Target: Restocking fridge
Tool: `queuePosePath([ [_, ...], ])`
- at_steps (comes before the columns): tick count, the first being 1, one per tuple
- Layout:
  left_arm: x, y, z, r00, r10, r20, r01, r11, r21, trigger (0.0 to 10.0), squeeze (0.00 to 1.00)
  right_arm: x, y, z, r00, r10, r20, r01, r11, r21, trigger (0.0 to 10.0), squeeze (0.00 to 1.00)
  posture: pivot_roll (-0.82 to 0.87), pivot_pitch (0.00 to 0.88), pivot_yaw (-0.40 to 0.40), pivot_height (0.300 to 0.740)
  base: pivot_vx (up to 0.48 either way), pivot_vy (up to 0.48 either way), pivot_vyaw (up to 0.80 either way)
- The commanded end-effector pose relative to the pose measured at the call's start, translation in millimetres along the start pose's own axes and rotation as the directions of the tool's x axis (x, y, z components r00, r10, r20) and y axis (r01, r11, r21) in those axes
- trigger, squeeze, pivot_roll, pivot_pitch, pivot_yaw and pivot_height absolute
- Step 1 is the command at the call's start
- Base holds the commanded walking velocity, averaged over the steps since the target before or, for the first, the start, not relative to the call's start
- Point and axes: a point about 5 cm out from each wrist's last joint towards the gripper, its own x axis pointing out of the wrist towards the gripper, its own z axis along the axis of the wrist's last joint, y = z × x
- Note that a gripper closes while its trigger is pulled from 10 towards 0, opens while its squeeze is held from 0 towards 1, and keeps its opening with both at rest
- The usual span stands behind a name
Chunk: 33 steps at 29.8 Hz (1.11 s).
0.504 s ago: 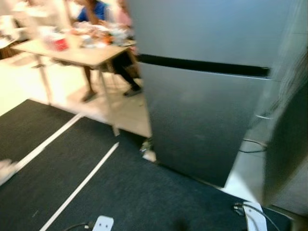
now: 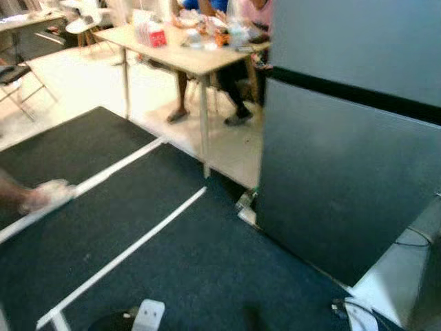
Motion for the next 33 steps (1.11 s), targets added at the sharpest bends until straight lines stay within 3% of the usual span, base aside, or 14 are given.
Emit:
queuePosePath([
  [1,-1.2,0.2,-7,1.000,-0.002,-0.022,0.002,1.000,0.000,10.0,0.00,1.1,4.1,8,1.000,0.004,0.027,-0.003,1.000,-0.015,10.0,0.00,-0.05,0.000,-0.006,0.740,0.000,0.000,0.79],
  [4,-4.2,0.3,-20,0.998,-0.003,-0.062,0.002,1.000,-0.015,10.0,0.00,1.3,2.2,15,0.999,-0.004,0.043,0.004,1.000,-0.014,10.0,0.00,-0.05,0.000,-0.007,0.740,0.000,0.000,0.00],
  [7,-4.6,0.9,-22,0.998,-0.003,-0.066,0.002,1.000,-0.019,10.0,0.00,1.4,3.1,15,0.999,0.001,0.045,0.000,1.000,-0.020,10.0,0.00,-0.05,0.000,-0.007,0.740,0.000,0.000,0.00],
  [10,-5.7,5.7,-24,0.997,0.013,-0.072,-0.018,0.997,-0.073,10.0,0.00,1.8,5.5,17,0.999,0.006,0.054,-0.006,1.000,-0.010,10.0,0.00,-0.07,0.000,0.017,0.740,0.000,0.000,0.00],
  [12,-4.8,7.4,-20,0.997,0.013,-0.075,-0.016,0.999,-0.040,10.0,0.00,2.0,7.8,17,0.998,0.011,0.055,-0.010,1.000,-0.017,10.0,0.00,-0.06,0.000,0.018,0.740,0.000,0.000,0.00],
  [17,-0.4,8.5,1,1.000,0.009,-0.013,-0.011,0.995,-0.099,10.0,0.00,1.6,8.7,5,1.000,0.010,0.012,-0.010,1.000,-0.025,10.0,0.00,-0.04,0.000,0.025,0.740,0.000,0.000,0.00],
  [21,1.1,9.4,10,1.000,0.001,0.009,-0.001,0.998,-0.062,10.0,0.00,1.7,9.8,3,1.000,0.012,0.004,-0.011,0.999,-0.039,10.0,0.00,-0.03,0.000,0.023,0.740,0.120,0.000,0.00],
  [24,0.4,10.4,8,1.000,-0.005,-0.003,0.005,0.999,-0.039,10.0,0.00,1.7,9.6,4,1.000,0.014,0.004,-0.014,0.998,-0.055,10.0,0.00,-0.04,0.000,0.021,0.740,0.256,0.000,0.00],
  [28,-2.3,14.6,-5,0.999,0.018,-0.039,-0.022,0.993,-0.113,10.0,0.00,2.3,10.4,10,1.000,0.012,0.019,-0.011,0.999,-0.041,10.0,0.00,-0.03,0.000,0.029,0.740,0.257,0.000,0.00],
  [33,-2.3,10.8,-8,0.999,0.006,-0.042,-0.011,0.994,-0.112,10.0,0.00,3.0,15.5,13,0.999,0.028,0.023,-0.027,0.998,-0.062,10.0,0.00,-0.03,0.000,0.024,0.740,0.259,0.000,0.00],
])
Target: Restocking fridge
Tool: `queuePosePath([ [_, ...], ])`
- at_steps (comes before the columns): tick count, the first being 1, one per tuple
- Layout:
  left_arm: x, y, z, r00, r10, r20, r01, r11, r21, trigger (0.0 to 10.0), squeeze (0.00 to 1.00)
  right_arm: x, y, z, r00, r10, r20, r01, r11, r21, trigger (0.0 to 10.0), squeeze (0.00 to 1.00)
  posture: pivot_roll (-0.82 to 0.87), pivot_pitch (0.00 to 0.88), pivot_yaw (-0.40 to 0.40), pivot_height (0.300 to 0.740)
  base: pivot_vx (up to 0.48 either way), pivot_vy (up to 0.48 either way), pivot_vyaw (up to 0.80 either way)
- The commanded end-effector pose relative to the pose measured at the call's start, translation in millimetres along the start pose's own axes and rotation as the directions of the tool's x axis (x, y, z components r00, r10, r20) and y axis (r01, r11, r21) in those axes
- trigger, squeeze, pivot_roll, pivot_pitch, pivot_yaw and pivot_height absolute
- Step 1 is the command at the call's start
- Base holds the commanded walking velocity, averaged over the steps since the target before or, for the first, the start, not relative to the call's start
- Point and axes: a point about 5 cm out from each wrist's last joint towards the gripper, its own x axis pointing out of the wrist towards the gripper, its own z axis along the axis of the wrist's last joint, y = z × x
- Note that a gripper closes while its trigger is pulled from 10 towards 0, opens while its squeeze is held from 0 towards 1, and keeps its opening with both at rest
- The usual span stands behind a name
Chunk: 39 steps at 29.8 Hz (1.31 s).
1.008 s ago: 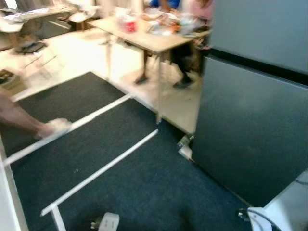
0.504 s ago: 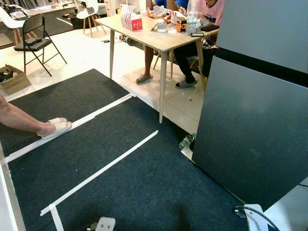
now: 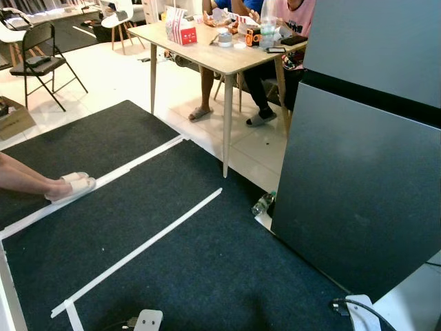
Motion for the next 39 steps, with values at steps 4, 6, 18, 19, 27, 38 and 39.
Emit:
queuePosePath([
  [4,0.0,1.5,1,1.000,-0.003,-0.002,0.003,1.000,0.005,10.0,0.00,0.5,2.6,3,1.000,0.011,0.002,-0.011,1.000,-0.024,10.0,0.00,-0.03,0.000,0.021,0.740,0.262,0.000,0.00],
  [6,0.3,0.8,3,1.000,-0.002,0.005,0.002,1.000,0.003,10.0,0.00,0.4,2.0,2,1.000,0.012,-0.002,-0.012,0.999,-0.031,10.0,0.00,-0.03,0.000,0.016,0.740,0.259,0.000,0.00],
  [18,0.3,-1.4,1,1.000,-0.014,0.000,0.014,1.000,0.015,10.0,0.00,-0.1,8.7,-10,0.999,0.032,-0.020,-0.033,0.999,-0.037,10.0,0.00,-0.03,0.000,0.023,0.740,0.259,0.000,0.00],
  [19,0.3,-1.4,1,1.000,-0.014,0.000,0.014,1.000,0.015,10.0,0.00,-0.1,8.7,-10,0.999,0.032,-0.020,-0.033,0.999,-0.037,10.0,0.00,-0.03,0.000,0.023,0.740,0.259,0.000,0.00],
  [27,0.3,-3.5,-1,1.000,-0.021,-0.006,0.021,0.999,0.025,10.0,0.00,-0.1,8.4,-9,0.999,0.033,-0.019,-0.034,0.999,-0.040,10.0,0.00,-0.03,0.000,0.023,0.740,0.259,0.000,0.00],
  [38,0.8,-6.0,0,1.000,-0.024,-0.003,0.025,0.999,0.022,10.0,0.00,0.4,8.7,-4,0.999,0.039,-0.008,-0.039,0.998,-0.044,10.0,0.00,-0.02,0.000,0.014,0.740,0.256,0.000,0.00],
  [39,0.8,-6.3,0,1.000,-0.025,-0.003,0.025,0.999,0.022,10.0,0.00,0.4,8.5,-4,0.999,0.039,-0.008,-0.039,0.998,-0.046,10.0,0.00,-0.02,0.000,0.014,0.740,0.255,0.000,0.00],
])
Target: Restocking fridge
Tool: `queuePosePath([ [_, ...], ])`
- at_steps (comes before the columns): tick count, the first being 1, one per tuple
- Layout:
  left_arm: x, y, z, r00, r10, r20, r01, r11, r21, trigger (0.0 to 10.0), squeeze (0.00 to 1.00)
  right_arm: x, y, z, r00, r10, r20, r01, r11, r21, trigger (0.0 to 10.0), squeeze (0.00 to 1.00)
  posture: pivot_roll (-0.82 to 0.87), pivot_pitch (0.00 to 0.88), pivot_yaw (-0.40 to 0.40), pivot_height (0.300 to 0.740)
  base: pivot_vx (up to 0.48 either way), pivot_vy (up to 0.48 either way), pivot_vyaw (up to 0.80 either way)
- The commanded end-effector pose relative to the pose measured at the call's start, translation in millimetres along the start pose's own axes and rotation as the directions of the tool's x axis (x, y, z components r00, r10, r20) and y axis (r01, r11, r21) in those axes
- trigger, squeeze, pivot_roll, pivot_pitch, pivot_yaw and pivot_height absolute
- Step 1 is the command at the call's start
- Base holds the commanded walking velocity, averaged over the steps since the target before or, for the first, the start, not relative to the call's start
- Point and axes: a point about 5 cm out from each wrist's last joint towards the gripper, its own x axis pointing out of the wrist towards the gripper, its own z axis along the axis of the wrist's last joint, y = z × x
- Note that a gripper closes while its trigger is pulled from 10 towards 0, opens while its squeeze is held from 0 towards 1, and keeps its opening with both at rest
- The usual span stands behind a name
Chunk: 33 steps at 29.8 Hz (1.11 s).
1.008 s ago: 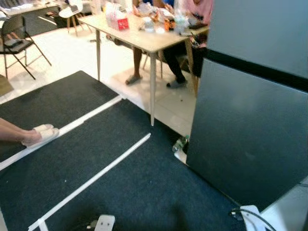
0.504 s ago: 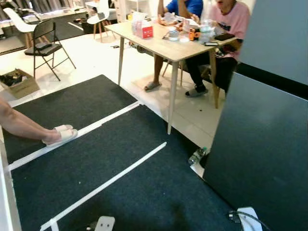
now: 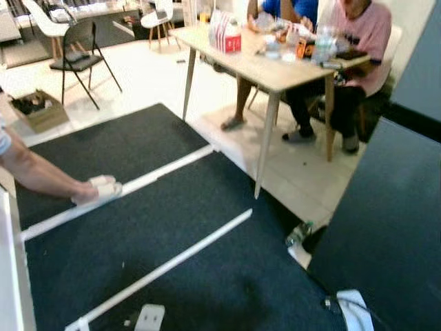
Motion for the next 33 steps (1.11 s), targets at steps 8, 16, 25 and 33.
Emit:
queuePosePath([
  [8,-0.1,-3.0,-4.7,1.000,-0.013,-0.025,0.013,1.000,0.010,10.0,0.00,-0.6,-1.7,-3.7,1.000,-0.001,-0.012,0.001,1.000,0.001,10.0,0.00,-0.02,0.000,0.013,0.740,0.257,0.000,0.00],
  [16,-0.1,-2.5,-4.1,1.000,-0.013,-0.023,0.013,1.000,0.012,10.0,0.00,-0.8,-0.1,-7.5,1.000,0.001,-0.022,-0.001,1.000,0.002,10.0,0.00,-0.02,0.000,0.016,0.740,0.260,0.000,0.00],
  [25,0.0,-3.7,-4.6,0.999,-0.020,-0.027,0.021,0.999,0.025,10.0,0.00,-0.7,-0.4,-6.4,1.000,-0.002,-0.019,0.002,1.000,0.009,10.0,0.00,-0.02,0.000,0.017,0.740,0.257,0.000,0.00],
  [33,-0.7,-1.6,-6.4,0.999,-0.016,-0.032,0.017,1.000,0.024,10.0,0.00,-0.3,2.6,-7.0,1.000,0.004,-0.023,-0.004,1.000,0.006,10.0,0.00,-0.02,0.000,0.028,0.740,0.260,0.000,0.00],
])
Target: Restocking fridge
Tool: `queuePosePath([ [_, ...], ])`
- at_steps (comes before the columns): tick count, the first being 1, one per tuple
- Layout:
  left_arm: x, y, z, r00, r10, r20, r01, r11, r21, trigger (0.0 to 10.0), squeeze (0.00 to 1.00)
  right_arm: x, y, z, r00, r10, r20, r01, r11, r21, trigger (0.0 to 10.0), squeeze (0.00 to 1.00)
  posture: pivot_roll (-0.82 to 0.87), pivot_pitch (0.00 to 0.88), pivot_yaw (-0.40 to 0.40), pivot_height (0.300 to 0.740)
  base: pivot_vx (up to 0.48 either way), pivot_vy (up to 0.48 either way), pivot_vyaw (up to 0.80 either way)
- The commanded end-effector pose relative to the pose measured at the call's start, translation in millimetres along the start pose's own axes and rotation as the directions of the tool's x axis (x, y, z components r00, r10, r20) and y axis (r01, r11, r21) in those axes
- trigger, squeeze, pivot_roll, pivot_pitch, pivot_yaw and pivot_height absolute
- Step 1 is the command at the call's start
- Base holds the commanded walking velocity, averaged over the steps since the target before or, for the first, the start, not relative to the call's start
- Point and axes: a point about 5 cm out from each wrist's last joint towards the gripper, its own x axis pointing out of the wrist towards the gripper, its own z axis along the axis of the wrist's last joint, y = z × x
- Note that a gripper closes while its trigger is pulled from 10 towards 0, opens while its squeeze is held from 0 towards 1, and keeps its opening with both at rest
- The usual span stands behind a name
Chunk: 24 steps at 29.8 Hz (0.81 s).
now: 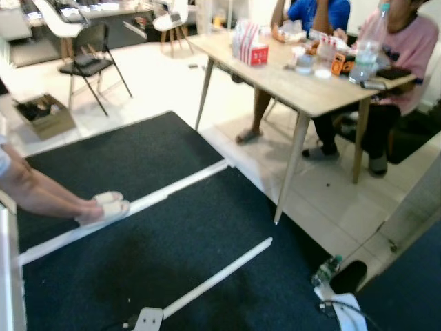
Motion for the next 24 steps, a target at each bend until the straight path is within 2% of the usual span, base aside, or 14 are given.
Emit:
queuePosePath([
  [1,-0.8,0.2,-6,1.000,-0.005,-0.025,0.005,1.000,0.014,10.0,0.00,-0.2,-3.4,4,1.000,-0.011,0.014,0.011,1.000,0.002,10.0,0.00,-0.02,0.000,0.026,0.740,0.262,0.000,0.00],
  [10,0.2,0.9,1,1.000,-0.004,-0.010,0.004,1.000,0.010,10.0,0.00,-0.5,-6.1,7,1.000,-0.007,0.015,0.007,1.000,-0.018,10.0,0.00,-0.02,0.000,0.015,0.740,0.257,0.000,0.00],
  [18,1.0,-3.2,1,1.000,-0.008,-0.009,0.008,1.000,-0.017,10.0,0.00,-2.2,-16.0,7,0.999,-0.030,0.016,0.031,1.000,-0.002,10.0,0.00,-0.03,0.000,0.004,0.740,0.258,0.000,0.00],
  [24,1.0,-3.6,1,1.000,-0.008,-0.011,0.008,1.000,-0.021,10.0,0.00,-2.3,-16.6,7,0.999,-0.033,0.016,0.032,0.999,0.010,10.0,0.00,-0.03,0.000,0.004,0.740,0.256,0.000,0.00],
])
